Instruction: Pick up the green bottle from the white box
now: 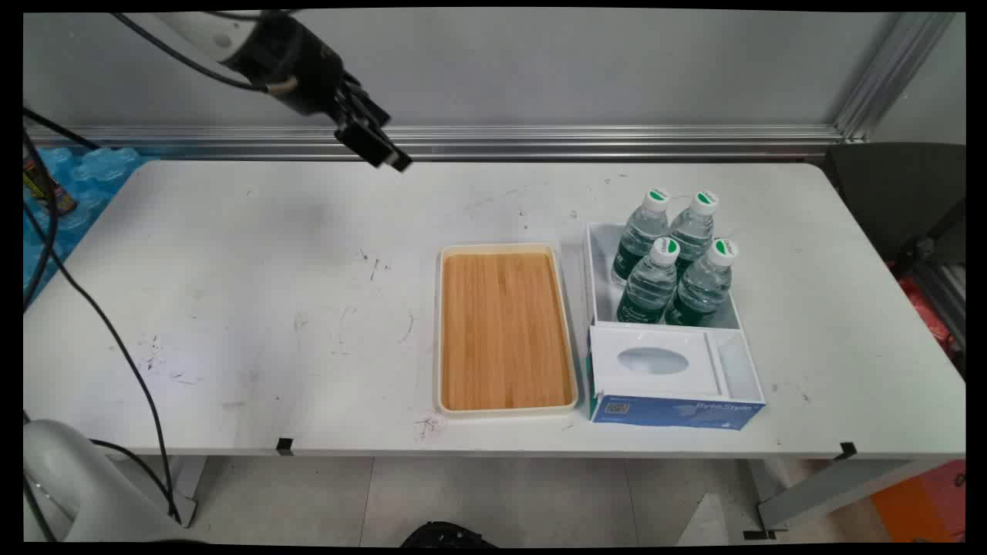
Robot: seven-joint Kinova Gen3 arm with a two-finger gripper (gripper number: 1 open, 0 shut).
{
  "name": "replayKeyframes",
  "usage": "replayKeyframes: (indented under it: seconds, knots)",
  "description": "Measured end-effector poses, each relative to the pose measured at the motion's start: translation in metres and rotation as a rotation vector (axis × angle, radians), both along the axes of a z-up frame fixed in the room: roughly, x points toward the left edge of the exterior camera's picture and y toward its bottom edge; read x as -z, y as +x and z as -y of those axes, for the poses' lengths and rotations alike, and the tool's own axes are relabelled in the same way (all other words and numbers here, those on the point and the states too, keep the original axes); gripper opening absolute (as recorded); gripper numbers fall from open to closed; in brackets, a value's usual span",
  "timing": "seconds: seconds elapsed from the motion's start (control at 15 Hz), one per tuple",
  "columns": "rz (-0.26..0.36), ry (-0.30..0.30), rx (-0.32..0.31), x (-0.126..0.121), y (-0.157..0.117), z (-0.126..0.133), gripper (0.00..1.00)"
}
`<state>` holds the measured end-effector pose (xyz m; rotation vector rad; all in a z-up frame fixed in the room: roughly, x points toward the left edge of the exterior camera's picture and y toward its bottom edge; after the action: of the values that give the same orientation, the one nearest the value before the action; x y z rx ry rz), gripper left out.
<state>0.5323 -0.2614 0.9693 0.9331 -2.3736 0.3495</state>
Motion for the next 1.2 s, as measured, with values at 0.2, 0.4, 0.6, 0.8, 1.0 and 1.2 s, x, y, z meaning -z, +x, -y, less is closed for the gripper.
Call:
replayKeyframes:
  seconds: [0.2,0.4,0.6,0.8,1.0,1.2]
  knots:
    - [-0.009,0.018,0.103,0.006,-0.02,0.003,1.0]
    - [-0.022,0.03,0.191,0.013,-0.038,0.008,1.0]
    - [-0.042,0.035,0.281,0.024,-0.063,0.019,1.0]
    - [-0.063,0.036,0.363,0.037,-0.09,0.031,1.0]
    - [-0.085,0.038,0.434,0.052,-0.117,0.044,1.0]
    - [-0.105,0.038,0.489,0.068,-0.144,0.056,1.0]
